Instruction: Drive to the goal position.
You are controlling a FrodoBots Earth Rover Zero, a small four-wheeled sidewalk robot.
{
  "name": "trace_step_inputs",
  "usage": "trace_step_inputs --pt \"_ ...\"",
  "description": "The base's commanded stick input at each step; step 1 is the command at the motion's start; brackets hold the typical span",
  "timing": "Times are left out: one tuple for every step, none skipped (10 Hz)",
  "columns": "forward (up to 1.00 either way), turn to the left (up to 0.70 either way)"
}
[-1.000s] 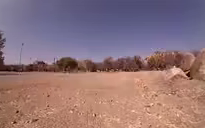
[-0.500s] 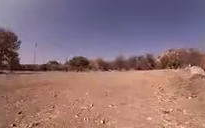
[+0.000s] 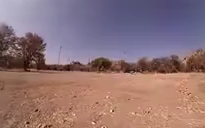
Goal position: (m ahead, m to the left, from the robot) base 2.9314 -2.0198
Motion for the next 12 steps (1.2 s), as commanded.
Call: trace_step_inputs --pt "0.5 0.5" --pt "0.5 0.5" --pt "0.5 0.4" --pt "0.5 0.0" --pt "0.5 0.0" --pt "0.5 0.0" --pt "0.5 0.0" --pt "0.5 0.0" --pt "0.5 0.0" --pt "0.5 0.0" --pt "0.5 0.0" --pt "0.5 0.0"
